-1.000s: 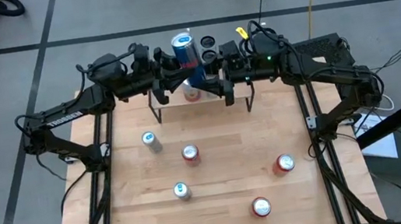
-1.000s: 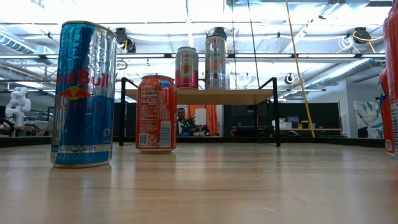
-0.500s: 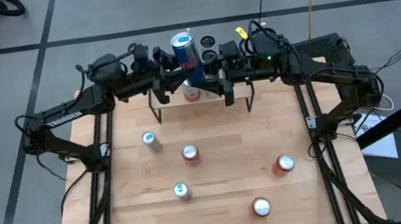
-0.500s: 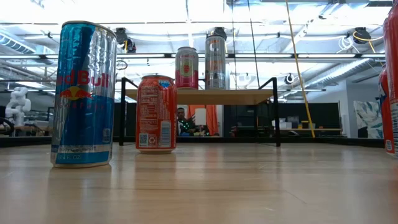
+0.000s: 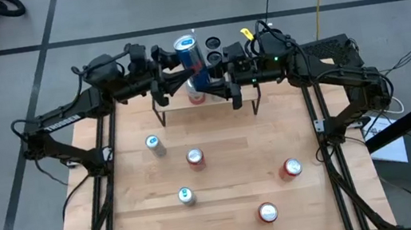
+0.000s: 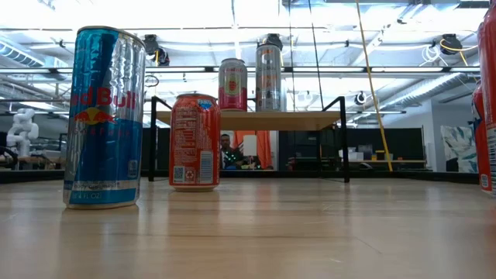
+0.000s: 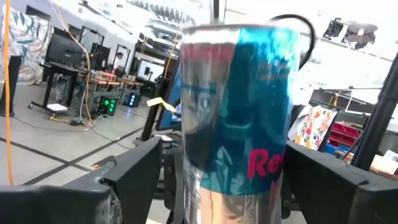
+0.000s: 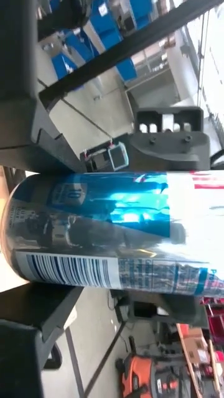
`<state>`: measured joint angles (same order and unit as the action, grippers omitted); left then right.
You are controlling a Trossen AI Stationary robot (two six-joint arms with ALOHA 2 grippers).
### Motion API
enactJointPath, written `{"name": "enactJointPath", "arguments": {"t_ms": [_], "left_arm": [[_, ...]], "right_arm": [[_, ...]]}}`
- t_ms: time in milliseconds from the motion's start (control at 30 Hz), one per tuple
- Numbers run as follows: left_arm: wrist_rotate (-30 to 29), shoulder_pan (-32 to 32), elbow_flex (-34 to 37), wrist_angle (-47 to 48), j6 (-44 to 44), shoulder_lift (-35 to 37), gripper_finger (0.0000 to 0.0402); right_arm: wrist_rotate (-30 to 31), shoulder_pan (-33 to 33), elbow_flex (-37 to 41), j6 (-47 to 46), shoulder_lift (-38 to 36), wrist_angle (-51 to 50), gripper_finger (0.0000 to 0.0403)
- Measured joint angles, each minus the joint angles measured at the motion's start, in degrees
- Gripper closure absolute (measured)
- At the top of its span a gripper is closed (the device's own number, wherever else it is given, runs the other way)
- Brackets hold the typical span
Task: Place canned beverage on shelf
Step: Put the top right blue soda can on the shelf
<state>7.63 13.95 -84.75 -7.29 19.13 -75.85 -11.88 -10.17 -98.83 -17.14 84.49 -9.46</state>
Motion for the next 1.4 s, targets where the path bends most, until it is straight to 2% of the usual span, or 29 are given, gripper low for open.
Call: {"name": "enactJointPath", "arguments": {"t_ms": [667,1100,1400], "left_arm": [[6.3,0.8,-0.3,-4.4,4.5,0.9,0.0084],[10.1,2.8,-4.3,1.1,4.1,0.9,0.0084],[11.3,3.3,-4.4,3.3,3.6,0.4,0.0084]], "right_arm": [[-4.9,0.0,0.0,-2.3,0.0,-1.4,0.0191],[-5.0,0.2,0.0,-3.2,0.0,-2.9,0.0191],[-5.0,0.2,0.0,-3.2,0.0,-3.3,0.0191]]}}
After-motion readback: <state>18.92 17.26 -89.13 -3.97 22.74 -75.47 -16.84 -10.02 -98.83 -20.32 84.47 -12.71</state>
